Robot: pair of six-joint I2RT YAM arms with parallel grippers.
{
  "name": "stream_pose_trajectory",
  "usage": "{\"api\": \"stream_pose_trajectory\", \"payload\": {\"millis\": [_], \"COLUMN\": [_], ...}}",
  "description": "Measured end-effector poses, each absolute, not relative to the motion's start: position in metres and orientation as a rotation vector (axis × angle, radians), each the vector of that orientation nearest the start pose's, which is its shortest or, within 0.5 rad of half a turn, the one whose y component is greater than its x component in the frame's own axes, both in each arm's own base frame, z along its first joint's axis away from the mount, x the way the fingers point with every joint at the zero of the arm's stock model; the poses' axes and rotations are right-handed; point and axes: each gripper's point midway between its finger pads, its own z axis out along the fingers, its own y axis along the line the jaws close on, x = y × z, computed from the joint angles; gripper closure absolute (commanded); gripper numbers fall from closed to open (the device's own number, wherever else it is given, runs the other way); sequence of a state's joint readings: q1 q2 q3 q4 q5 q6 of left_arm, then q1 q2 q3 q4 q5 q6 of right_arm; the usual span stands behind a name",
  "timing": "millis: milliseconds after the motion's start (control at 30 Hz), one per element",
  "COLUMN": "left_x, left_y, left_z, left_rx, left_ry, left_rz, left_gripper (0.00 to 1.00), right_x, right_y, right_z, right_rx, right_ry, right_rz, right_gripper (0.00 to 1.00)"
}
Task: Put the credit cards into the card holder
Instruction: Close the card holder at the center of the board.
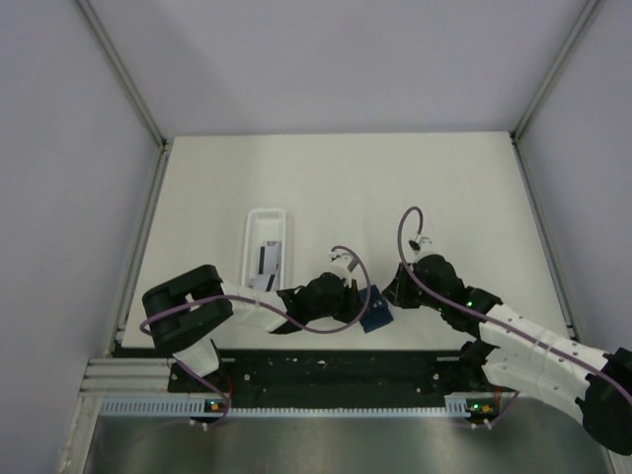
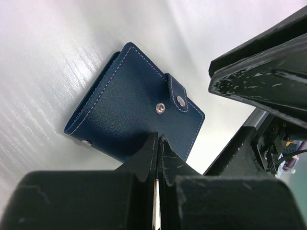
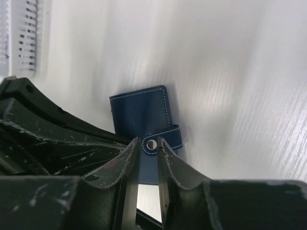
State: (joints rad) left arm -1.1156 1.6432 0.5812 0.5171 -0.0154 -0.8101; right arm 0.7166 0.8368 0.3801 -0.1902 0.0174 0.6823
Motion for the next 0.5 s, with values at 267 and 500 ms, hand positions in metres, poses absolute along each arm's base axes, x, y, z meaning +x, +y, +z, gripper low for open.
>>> {"api": "stream_pose_trajectory", "payload": {"millis": [267, 500], "left_x": [0.155, 0.155], "left_y": [-0.380, -0.380], "left_z": [0.038, 0.038], "left_rx": [0.344, 0.343], "left_ry": [2.304, 2.304], "left_rz": [-1.067, -1.067], "left_gripper": [1.00, 1.00], "right_x": [0.180, 0.177], "right_y": [0.188, 0.191], "right_z": [0.057, 0.047], "right_rx": [-0.035, -0.049], "right_ry": [2.422, 2.465], "right_rz": [0.666, 0.669], "right_gripper": [0.84, 0.85]}}
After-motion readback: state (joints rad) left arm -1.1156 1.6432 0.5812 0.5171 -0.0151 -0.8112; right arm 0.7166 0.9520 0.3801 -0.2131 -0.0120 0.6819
